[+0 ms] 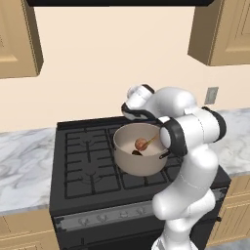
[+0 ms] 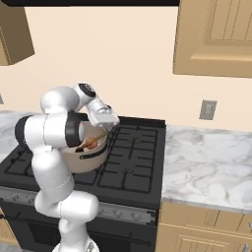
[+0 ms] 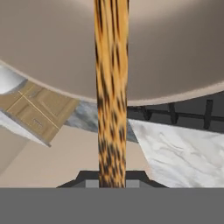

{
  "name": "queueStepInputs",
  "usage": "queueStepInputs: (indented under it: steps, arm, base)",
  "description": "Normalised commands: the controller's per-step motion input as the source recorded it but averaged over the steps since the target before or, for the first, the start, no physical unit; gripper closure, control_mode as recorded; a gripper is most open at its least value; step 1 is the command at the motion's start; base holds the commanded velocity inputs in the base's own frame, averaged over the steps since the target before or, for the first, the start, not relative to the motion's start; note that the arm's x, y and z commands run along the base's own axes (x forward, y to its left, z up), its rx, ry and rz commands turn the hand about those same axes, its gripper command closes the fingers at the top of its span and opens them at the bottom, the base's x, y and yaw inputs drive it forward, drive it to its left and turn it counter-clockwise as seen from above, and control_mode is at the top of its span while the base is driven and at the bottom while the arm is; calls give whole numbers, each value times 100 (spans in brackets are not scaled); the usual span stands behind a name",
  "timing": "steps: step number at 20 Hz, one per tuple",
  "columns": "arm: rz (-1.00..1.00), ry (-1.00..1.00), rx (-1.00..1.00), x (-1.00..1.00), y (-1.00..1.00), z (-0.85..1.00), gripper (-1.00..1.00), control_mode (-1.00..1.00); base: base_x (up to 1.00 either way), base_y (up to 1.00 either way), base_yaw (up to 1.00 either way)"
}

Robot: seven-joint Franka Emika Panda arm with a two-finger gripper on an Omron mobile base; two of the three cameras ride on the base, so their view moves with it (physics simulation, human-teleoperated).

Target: Put the sweet potato and onion in the pot. Retrieve the spatula and lightly stir the vegetables in the pot.

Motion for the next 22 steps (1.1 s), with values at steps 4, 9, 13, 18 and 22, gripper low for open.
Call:
queueStepInputs:
  steps: [4, 9, 13, 18, 22]
  arm:
    - [0, 12, -8, 20, 0, -36, 100, -100]
    - [0, 4, -5, 32, 0, -6, 100, -100]
    - [0, 2, -3, 42, 0, 0, 100, -100]
    - [0, 0, 0, 8, 0, 1, 100, -100]
    - [0, 0, 0, -17, 1, 0, 100, -100]
  base:
    - [0, 0, 0]
    - [0, 0, 0]
    - [0, 0, 0]
    - [0, 0, 0]
    - [0, 0, 0]
